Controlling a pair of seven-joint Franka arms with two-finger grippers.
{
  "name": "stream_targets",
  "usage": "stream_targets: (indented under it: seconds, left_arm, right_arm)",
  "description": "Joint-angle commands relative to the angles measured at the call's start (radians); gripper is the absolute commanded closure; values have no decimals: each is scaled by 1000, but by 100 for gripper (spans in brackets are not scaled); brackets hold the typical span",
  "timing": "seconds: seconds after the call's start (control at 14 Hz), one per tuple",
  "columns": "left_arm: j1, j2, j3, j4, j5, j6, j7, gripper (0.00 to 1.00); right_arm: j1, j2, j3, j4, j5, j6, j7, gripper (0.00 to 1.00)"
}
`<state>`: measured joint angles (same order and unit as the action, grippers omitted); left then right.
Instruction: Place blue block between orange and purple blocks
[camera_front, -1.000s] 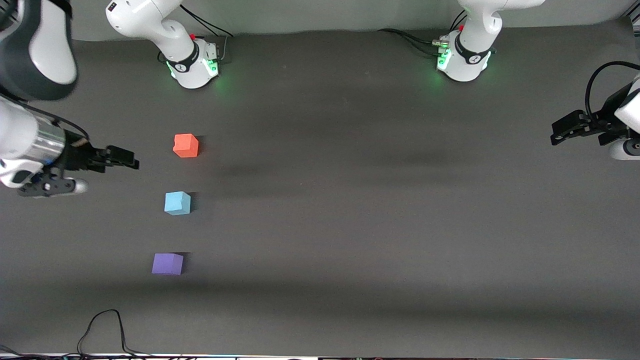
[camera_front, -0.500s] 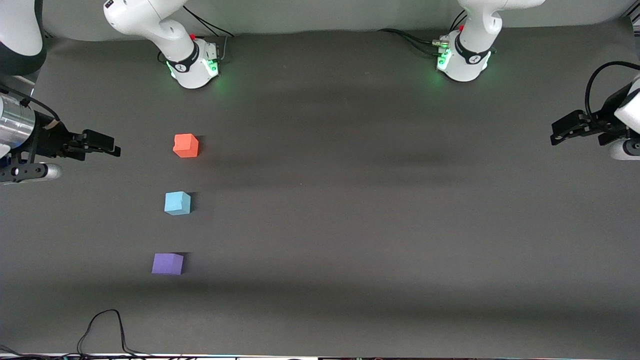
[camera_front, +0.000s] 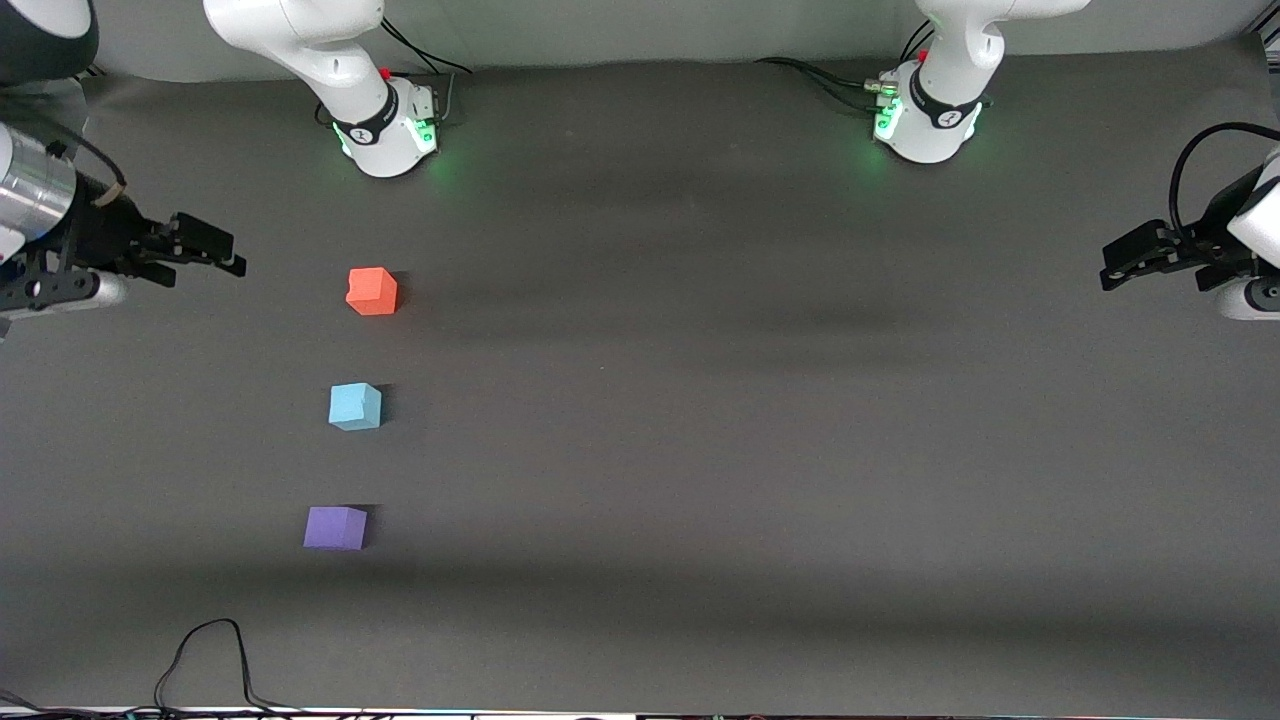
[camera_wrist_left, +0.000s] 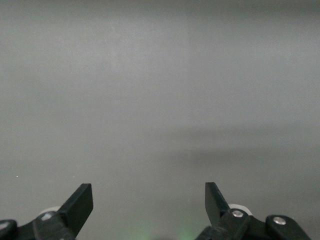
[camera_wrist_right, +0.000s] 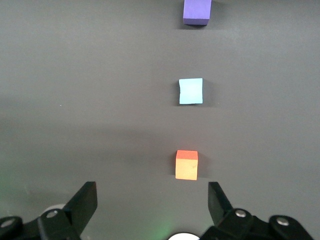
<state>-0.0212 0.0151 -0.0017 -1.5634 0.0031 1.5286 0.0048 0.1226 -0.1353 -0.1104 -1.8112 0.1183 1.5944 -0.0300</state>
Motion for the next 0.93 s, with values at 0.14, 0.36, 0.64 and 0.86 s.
stream_targets:
  seconds: [0.14, 0.36, 0.64, 0.86]
  left_arm:
    - [-5, -7, 0, -7, -8, 8, -6, 0]
    - [-5, -7, 0, -7, -8, 8, -6, 0]
    - [-6, -6, 0, -9, -8, 10, -6, 0]
    - [-6, -6, 0, -9, -8, 18, -6, 0]
  right_arm:
    - [-156, -64, 156, -92, -23, 39, 22, 1]
    - [-179, -52, 176, -73, -12, 33, 18, 1]
    - [0, -46, 5, -63, -14, 27, 22, 0]
    - [2, -38, 3, -62, -14, 27, 24, 0]
